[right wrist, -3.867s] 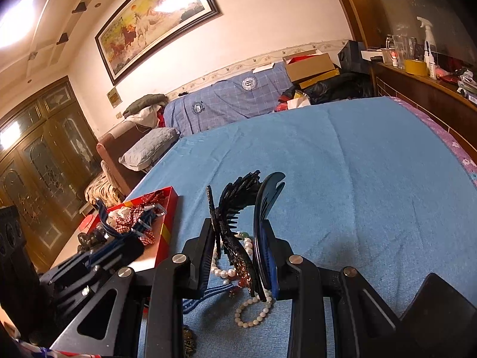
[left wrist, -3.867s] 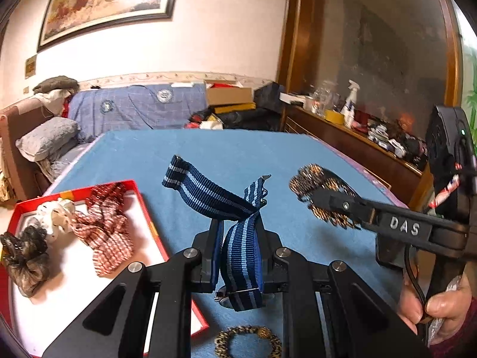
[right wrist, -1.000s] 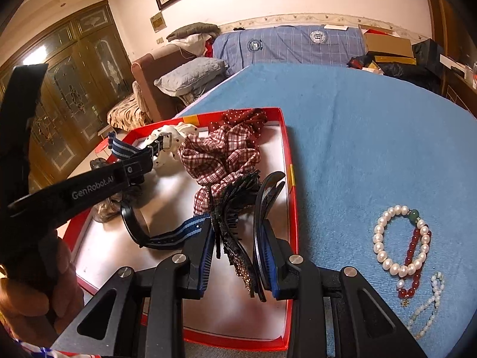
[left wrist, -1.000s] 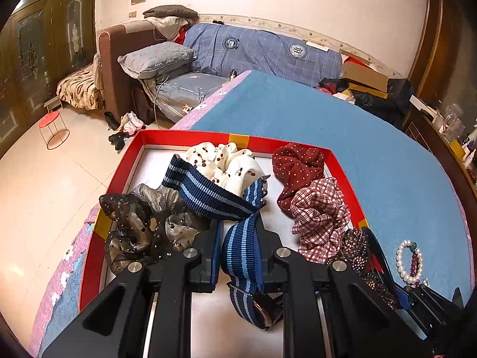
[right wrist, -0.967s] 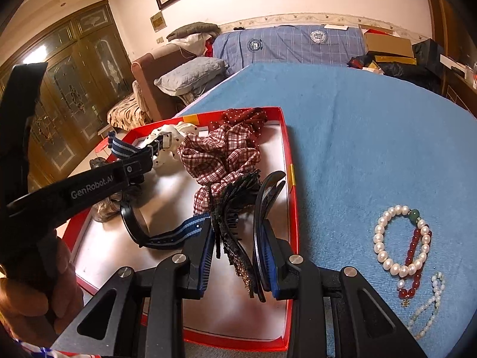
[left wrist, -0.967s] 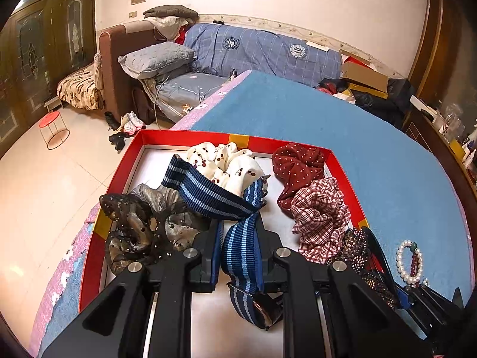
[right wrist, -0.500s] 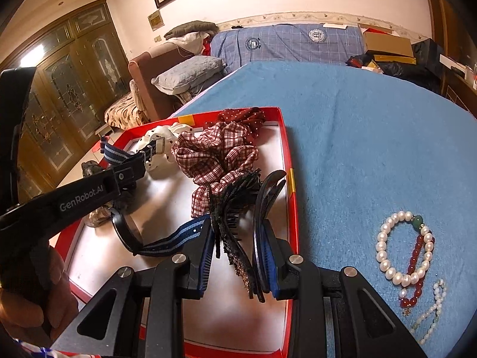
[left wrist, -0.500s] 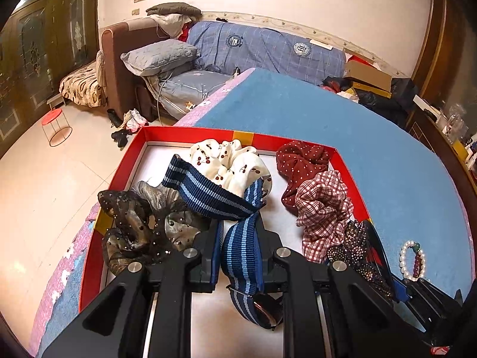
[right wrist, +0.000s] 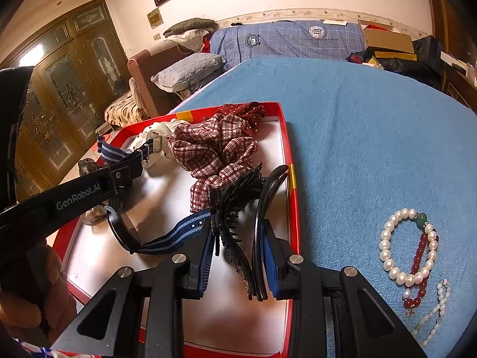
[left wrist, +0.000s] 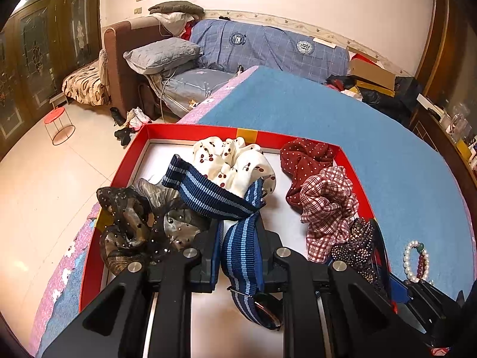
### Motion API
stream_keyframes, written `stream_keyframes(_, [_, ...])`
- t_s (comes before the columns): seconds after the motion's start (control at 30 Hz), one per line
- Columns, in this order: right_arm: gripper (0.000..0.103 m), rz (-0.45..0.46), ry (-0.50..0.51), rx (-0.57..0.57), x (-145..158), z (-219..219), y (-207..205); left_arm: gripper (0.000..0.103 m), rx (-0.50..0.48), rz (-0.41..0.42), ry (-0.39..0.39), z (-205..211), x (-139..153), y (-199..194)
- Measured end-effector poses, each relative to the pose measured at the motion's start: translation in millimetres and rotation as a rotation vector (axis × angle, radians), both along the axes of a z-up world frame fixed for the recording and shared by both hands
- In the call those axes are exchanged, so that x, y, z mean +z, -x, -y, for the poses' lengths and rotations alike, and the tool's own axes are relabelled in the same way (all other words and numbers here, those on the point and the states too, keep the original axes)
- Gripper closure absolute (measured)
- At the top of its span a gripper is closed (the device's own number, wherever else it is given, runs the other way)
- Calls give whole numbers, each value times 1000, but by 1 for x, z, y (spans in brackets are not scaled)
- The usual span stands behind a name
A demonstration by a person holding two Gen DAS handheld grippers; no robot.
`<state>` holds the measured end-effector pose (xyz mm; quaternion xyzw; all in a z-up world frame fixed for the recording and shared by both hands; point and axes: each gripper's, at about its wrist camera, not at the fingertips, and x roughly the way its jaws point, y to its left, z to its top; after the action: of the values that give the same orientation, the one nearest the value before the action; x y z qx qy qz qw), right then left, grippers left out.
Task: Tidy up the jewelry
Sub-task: 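Lower the watch and claw clip into the box and open both tools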
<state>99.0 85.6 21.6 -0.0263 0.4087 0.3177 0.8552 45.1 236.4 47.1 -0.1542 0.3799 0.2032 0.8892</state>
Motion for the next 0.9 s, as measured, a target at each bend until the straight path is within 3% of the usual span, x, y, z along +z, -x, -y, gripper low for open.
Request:
stream_keyframes(0.57, [65,1,-41,14,11,8,6,84,-6,23,5,1,3,6])
stream_keyframes(0.67, [65,4,-61,15,17,12,8,75,-8,51,7,2,9,9])
stream_keyframes(0.9, [64,29,-138,-9,39,37,11,72,-10,152,5,4,26,22])
